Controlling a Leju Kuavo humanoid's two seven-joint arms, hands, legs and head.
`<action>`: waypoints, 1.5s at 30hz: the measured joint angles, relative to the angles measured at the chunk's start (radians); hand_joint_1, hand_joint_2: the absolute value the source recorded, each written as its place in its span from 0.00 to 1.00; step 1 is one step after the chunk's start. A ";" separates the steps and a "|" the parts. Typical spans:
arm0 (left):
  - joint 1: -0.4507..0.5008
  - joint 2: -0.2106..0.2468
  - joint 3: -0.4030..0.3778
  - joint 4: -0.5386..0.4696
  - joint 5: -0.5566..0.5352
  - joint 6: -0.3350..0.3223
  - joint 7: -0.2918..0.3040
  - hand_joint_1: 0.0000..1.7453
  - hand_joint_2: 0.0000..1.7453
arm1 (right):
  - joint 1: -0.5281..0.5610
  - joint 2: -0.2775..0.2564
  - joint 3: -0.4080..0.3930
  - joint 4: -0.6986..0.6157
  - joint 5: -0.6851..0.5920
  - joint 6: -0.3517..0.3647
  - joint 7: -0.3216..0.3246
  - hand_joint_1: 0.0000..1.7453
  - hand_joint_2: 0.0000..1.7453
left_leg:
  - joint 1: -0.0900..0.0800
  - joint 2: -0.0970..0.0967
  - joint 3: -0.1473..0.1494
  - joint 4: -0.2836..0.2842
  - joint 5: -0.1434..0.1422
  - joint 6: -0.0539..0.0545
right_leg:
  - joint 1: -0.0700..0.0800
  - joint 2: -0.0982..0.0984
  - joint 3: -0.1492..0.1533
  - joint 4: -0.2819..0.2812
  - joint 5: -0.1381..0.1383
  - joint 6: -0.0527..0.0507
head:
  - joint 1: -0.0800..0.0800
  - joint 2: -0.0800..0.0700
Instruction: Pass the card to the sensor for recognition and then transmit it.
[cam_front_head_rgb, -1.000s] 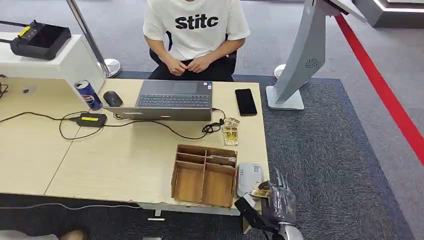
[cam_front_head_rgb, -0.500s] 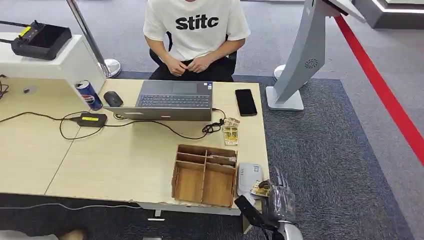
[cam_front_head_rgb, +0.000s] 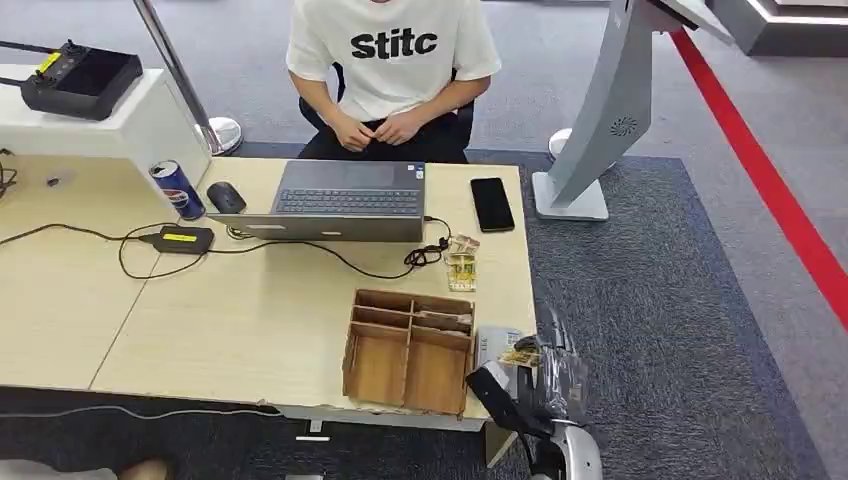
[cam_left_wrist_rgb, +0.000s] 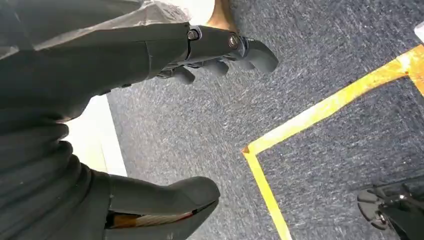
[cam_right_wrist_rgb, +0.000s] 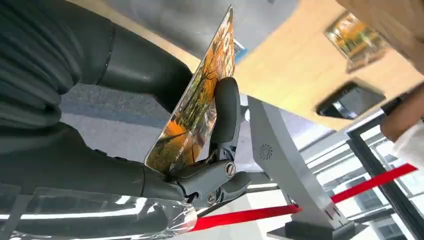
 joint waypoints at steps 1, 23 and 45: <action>-0.001 0.000 0.000 0.000 -0.003 0.000 0.000 0.00 1.00 | -0.002 0.005 -0.002 -0.011 -0.002 0.000 0.000 1.00 1.00 | 0.000 0.000 0.000 0.000 0.000 0.000 | 0.000 0.000 0.000 0.000 0.000 0.000 | 0.000 0.000; -0.042 -0.012 -0.025 -0.002 -0.044 -0.005 0.030 0.00 1.00 | -0.166 0.093 0.104 -0.219 -0.019 0.006 0.039 1.00 1.00 | 0.000 0.000 -0.001 0.000 0.000 0.000 | 0.000 0.000 -0.001 0.001 0.000 0.000 | 0.000 0.000; -0.069 -0.025 -0.042 -0.002 -0.083 -0.020 0.045 0.00 1.00 | -0.290 0.181 0.251 -0.228 0.008 0.014 0.009 1.00 1.00 | 0.000 0.000 -0.001 0.000 0.001 0.000 | 0.000 0.000 -0.001 0.001 0.000 0.000 | 0.000 0.000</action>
